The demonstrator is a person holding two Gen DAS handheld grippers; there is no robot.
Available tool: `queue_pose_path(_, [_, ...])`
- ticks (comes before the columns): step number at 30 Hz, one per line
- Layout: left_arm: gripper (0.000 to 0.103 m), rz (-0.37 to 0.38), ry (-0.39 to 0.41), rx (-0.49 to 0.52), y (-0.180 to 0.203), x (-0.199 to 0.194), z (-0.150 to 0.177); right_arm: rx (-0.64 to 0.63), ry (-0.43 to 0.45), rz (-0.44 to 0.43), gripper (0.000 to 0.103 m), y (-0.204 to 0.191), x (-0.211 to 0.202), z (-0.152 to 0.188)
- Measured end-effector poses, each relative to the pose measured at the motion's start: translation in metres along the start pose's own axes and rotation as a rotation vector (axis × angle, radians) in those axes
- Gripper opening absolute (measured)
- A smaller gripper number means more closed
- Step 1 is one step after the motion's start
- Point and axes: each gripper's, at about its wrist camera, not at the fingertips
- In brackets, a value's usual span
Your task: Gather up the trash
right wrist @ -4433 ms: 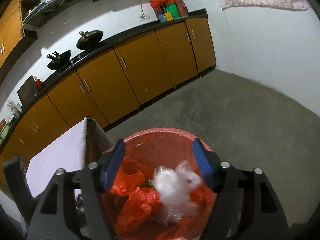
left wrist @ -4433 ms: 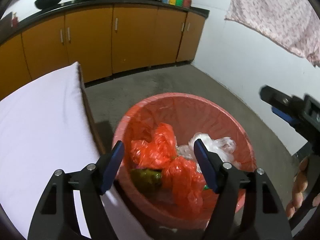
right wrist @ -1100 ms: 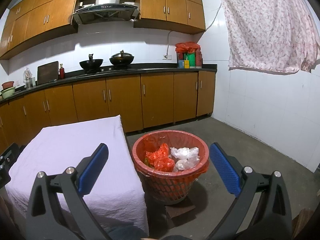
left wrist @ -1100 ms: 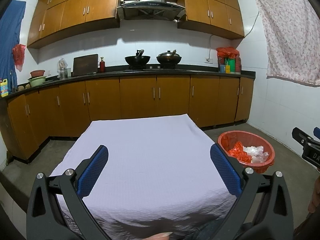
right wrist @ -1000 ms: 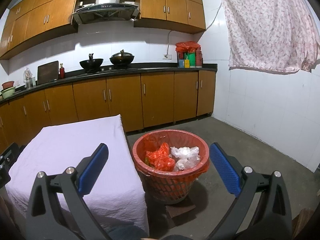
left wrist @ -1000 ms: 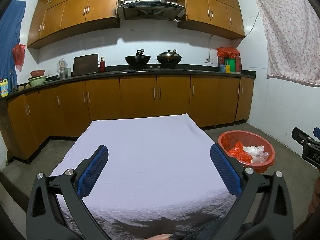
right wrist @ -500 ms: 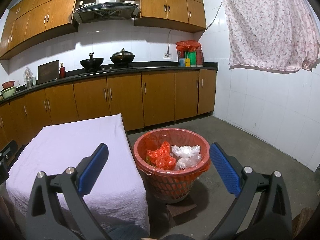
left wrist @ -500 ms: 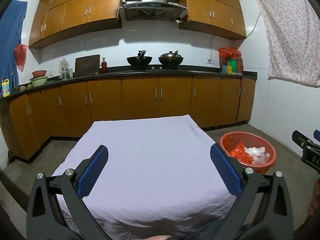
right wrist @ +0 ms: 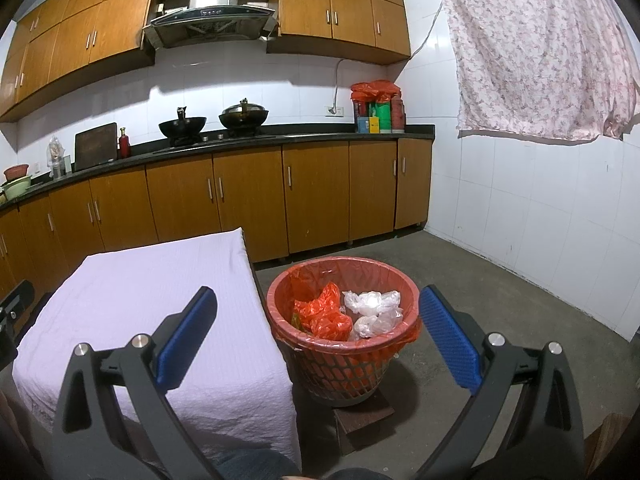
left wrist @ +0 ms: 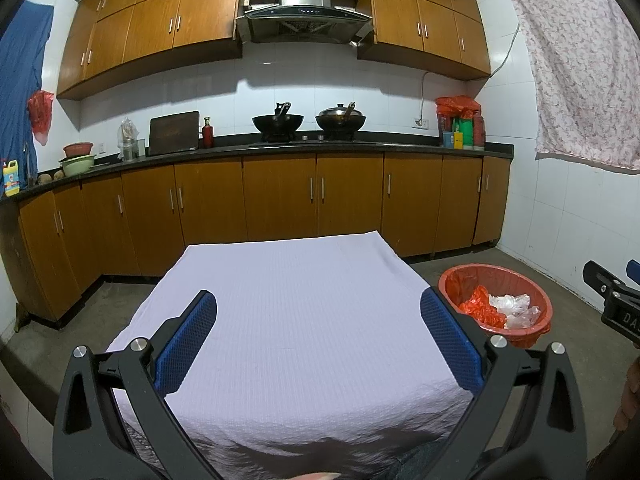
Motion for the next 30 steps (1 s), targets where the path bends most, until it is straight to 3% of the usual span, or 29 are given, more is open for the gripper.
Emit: queue_pose_path(30, [0.101, 0.002, -0.008, -0.005, 0.0001, -0.0011, -0.0003, 0.002, 0.002, 0.001, 0.099, -0.0002, -0.0002, -0.0002])
Point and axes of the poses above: each gripper's, at about its wrist camera, not at the fingertips, and x roughly the way its jaws point, y to its right, z to its underside, and after that the axes turned 10 degrees about -x, right-handed
